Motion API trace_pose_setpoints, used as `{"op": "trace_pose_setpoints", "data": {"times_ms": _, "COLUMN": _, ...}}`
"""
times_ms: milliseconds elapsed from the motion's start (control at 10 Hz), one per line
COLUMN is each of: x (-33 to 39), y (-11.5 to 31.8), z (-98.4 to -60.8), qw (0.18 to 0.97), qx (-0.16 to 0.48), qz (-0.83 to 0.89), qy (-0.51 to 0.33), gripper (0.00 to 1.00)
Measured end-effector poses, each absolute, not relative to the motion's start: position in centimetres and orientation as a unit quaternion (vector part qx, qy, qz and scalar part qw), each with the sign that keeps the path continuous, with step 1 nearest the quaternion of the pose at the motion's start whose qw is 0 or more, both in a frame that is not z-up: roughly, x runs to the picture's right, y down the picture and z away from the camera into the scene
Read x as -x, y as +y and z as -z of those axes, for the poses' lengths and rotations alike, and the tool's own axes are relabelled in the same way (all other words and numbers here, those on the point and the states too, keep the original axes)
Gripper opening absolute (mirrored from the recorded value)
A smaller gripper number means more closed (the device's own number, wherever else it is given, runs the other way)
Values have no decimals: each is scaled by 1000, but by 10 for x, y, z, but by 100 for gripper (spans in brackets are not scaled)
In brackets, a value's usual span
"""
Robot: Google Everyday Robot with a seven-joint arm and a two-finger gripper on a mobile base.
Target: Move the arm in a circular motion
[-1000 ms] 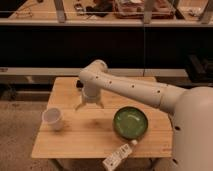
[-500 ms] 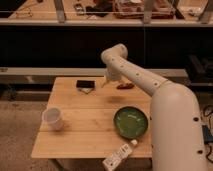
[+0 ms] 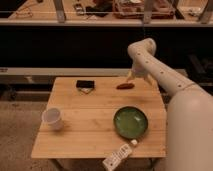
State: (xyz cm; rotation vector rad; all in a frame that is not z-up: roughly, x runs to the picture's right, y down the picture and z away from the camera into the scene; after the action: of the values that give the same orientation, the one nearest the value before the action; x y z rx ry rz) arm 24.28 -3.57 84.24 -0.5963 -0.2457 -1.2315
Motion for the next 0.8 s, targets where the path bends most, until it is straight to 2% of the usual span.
{"op": "trace_pose_setpoints", "data": {"times_ms": 200, "x": -279, "y": -12, "z": -785, "qw": 791, "qx": 300, "qz": 525, "qy": -95, "gripper": 80}}
{"op": "trace_pose_setpoints", "data": {"times_ms": 400, "x": -269, "y": 26, "z": -725, "qw": 802, "qx": 309, "qz": 501, "qy": -102, "gripper": 80}}
{"op": "trace_pose_setpoints", "data": {"times_ms": 500, "x": -236, "y": 53, "z": -696, "qw": 804, "qx": 299, "qz": 498, "qy": -125, "gripper": 80}}
{"op": "trace_pose_setpoints", "data": {"times_ms": 800, "x": -122, "y": 126, "z": -652, "qw": 788, "qx": 268, "qz": 506, "qy": -225, "gripper": 80}}
